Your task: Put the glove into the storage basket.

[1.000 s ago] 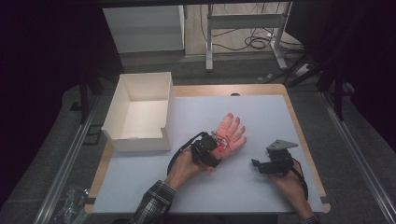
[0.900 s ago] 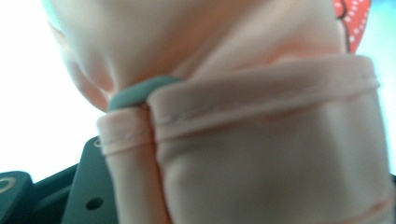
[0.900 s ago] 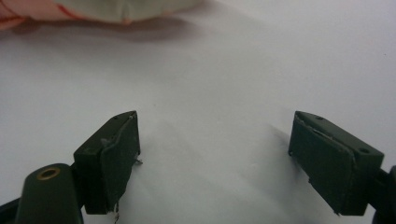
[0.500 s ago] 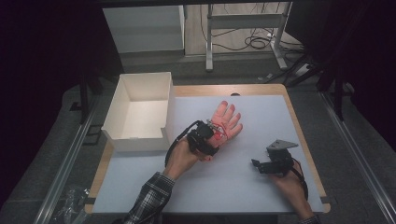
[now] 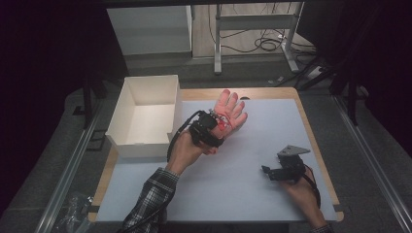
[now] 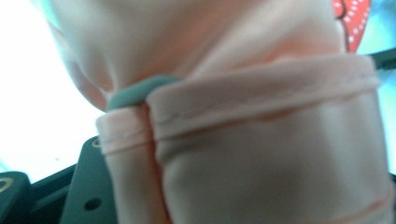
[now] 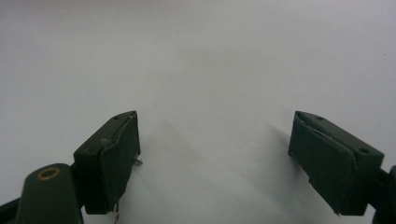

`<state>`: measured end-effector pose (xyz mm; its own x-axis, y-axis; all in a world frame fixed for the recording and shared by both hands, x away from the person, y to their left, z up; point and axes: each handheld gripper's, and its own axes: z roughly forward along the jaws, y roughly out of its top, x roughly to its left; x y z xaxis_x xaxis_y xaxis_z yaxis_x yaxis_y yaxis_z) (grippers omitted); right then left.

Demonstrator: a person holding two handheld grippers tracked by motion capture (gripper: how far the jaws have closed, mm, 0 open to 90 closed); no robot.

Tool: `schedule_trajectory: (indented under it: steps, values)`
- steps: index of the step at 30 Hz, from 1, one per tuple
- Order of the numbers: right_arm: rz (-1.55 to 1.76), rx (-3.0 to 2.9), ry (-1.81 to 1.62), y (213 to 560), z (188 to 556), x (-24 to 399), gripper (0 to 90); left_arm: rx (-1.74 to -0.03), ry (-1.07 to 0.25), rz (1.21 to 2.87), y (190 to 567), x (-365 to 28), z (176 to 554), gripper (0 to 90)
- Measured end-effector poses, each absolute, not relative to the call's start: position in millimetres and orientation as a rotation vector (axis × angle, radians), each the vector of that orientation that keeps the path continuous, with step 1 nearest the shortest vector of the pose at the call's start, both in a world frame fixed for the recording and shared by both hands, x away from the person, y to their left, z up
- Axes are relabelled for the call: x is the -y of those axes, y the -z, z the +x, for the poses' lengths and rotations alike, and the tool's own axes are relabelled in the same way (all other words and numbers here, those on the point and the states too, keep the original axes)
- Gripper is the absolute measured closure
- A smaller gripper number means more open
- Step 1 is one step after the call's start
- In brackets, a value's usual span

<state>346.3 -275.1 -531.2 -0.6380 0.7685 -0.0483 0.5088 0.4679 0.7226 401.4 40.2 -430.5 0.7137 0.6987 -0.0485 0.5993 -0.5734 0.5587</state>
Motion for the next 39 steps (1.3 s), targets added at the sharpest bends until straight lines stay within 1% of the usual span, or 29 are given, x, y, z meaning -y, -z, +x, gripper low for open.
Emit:
schedule_trajectory:
  steps: [15,24,32,39]
  values:
    - [1.077,-2.350,-0.979,531.4,346.3,274.9,16.7,-1.097,-0.283,2.320,383.5,-64.8,425.9,40.9]
    - [1.075,-2.351,-0.977,531.4,346.3,275.0,16.7,-1.181,-0.323,2.284,364.2,-85.0,438.1,40.7]
    - [1.075,-2.351,-0.977,531.4,346.3,275.0,16.7,-1.260,-0.361,2.231,352.4,-108.2,444.5,40.5]
    - [1.077,-2.351,-0.979,531.4,346.3,274.9,16.7,-1.340,-0.379,2.169,352.6,-136.5,447.7,40.4]
